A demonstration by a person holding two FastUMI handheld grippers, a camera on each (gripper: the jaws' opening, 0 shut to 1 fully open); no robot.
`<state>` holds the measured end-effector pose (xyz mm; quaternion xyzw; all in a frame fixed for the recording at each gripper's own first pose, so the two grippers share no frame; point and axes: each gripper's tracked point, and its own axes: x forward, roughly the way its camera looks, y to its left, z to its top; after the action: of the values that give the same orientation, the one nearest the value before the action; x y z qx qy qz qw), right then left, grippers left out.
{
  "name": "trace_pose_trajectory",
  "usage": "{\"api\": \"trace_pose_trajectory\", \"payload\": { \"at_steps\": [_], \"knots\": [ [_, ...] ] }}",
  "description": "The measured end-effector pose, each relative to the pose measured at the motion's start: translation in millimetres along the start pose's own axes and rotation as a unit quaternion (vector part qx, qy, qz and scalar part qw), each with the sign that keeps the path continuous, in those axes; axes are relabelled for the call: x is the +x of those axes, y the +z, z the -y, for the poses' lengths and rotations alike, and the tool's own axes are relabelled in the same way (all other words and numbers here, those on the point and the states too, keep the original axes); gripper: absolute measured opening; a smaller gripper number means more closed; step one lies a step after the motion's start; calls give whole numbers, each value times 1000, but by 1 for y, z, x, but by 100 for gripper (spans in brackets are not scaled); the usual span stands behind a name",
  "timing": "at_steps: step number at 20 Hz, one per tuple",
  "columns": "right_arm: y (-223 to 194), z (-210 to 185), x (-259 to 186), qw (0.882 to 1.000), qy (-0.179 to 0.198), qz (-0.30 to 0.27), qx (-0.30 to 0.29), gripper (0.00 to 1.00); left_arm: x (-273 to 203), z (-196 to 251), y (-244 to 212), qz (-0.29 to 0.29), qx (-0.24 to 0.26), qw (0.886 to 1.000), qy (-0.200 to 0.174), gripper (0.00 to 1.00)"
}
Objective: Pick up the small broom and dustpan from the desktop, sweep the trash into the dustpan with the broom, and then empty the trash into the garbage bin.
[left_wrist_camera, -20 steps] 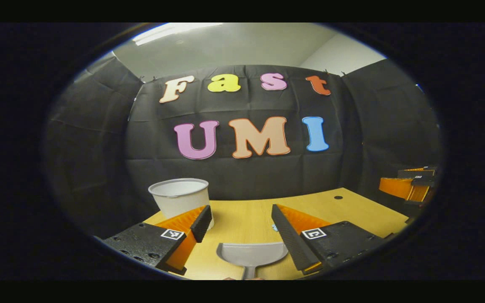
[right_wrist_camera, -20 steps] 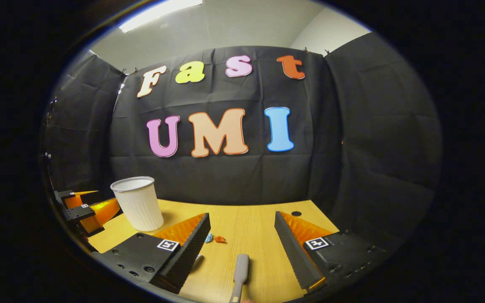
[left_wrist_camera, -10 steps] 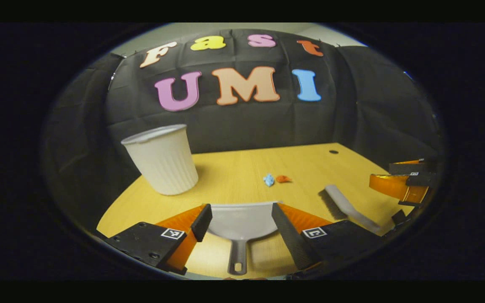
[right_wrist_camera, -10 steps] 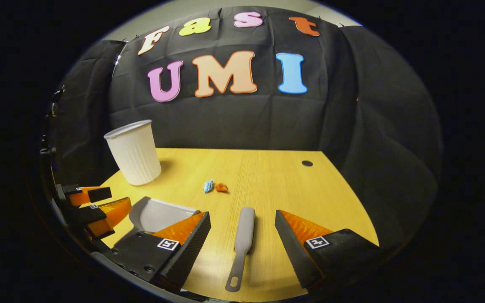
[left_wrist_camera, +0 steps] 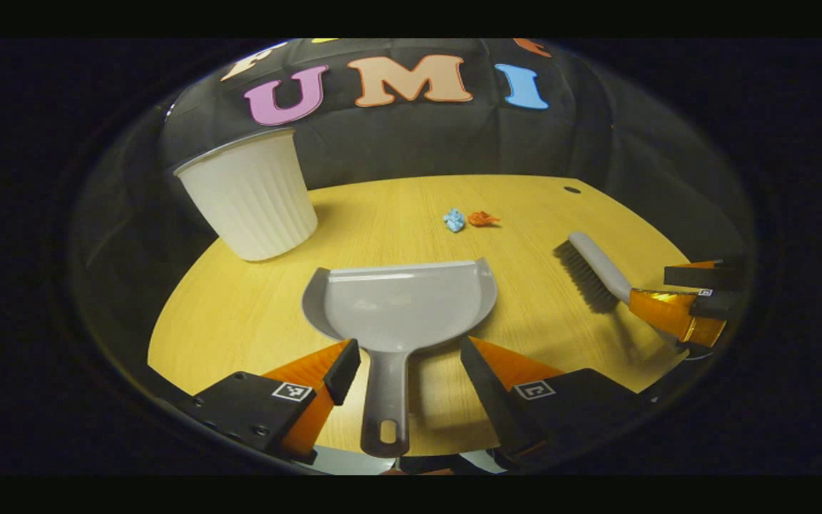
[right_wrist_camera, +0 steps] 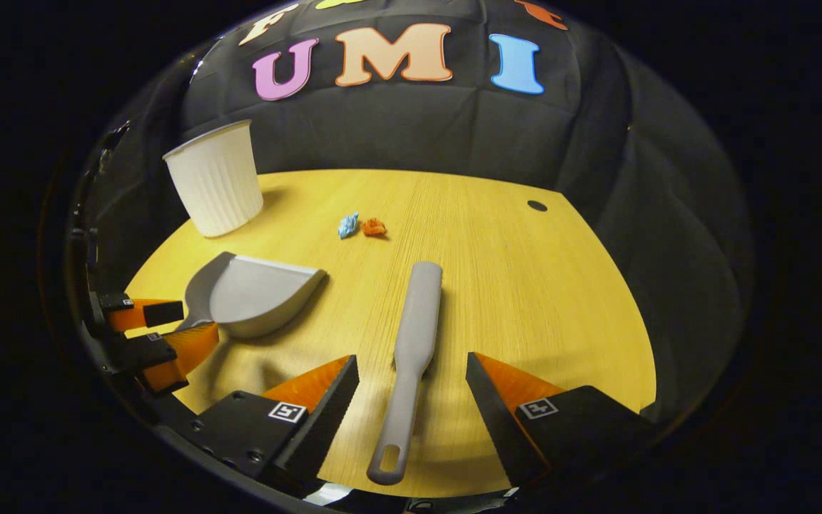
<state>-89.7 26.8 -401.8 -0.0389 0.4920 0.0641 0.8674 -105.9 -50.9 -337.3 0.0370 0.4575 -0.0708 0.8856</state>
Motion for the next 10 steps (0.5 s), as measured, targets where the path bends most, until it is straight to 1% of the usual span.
{"api": "trace_pose_trajectory", "payload": {
  "at_steps": [1,2,5,6,8,10],
  "knots": [
    [-6,-1,5,1000,0,-11,-4,90,3,1,-6,-10,5,1000,2,87],
    [-13,-3,8,1000,1,-22,-7,87,4,0,-12,-19,13,1000,8,86],
    [-29,-3,14,998,-1,-57,-19,77,7,-2,-13,-20,48,998,18,87],
    [-34,-2,16,997,-3,-67,-23,66,6,-4,-15,-23,59,998,23,87],
    [-37,-4,20,997,0,-78,-27,57,6,-7,-28,-45,62,997,29,86],
    [-37,-5,22,996,1,-79,-30,57,5,-7,-39,-60,50,996,32,82]
  ]
}}
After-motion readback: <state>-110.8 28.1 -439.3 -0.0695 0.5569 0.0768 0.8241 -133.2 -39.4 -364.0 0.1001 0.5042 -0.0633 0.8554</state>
